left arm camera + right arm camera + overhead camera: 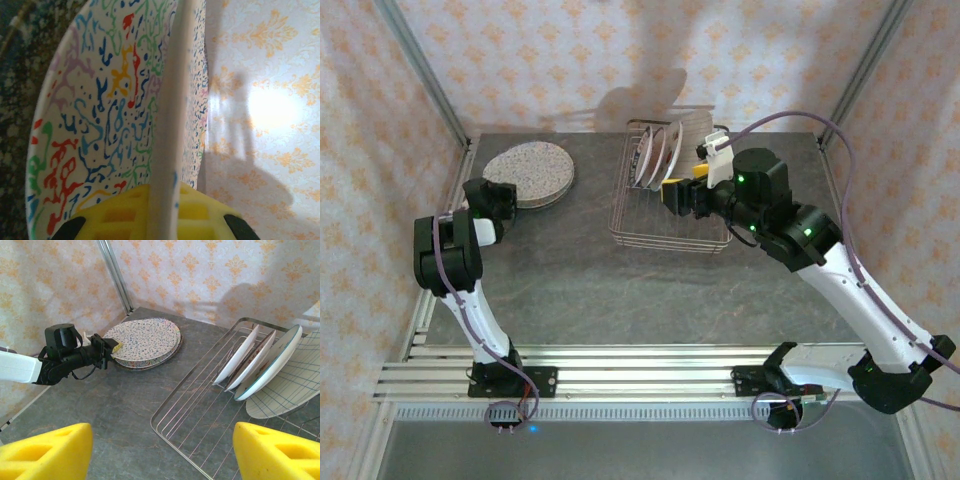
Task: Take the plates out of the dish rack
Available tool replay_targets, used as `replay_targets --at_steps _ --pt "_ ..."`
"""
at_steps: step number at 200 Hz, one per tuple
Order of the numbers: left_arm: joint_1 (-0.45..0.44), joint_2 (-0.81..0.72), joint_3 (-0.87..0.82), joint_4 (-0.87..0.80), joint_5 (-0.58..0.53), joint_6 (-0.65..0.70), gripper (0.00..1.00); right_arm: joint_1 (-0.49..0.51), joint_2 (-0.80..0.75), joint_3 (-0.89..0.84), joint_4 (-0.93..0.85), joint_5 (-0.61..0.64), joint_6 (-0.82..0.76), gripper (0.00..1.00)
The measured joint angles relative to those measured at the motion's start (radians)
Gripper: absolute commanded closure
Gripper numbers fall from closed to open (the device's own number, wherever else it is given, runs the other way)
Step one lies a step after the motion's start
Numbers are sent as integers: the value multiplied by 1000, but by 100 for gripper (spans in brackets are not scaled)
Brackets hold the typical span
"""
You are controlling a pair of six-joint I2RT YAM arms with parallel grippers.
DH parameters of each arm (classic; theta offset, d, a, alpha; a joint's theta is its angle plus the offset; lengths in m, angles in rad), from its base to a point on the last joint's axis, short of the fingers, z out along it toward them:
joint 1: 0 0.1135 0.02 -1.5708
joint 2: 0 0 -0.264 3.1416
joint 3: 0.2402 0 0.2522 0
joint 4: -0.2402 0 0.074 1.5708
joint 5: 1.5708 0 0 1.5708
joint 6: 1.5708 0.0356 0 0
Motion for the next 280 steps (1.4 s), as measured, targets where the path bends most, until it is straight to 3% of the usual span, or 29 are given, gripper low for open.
replay_targets --at_steps 25,54,129,280 --pt "0 3 17 -16 6 1 93 0 1 0 0 0 3 26" --pt "0 3 35 -41 21 10 78 0 6 0 0 0 7 26" --pt "0 1 80 -177 52 26 55 0 9 3 0 0 11 26" --pt "0 -9 334 -756 75 156 36 0 48 39 -13 3 44 26"
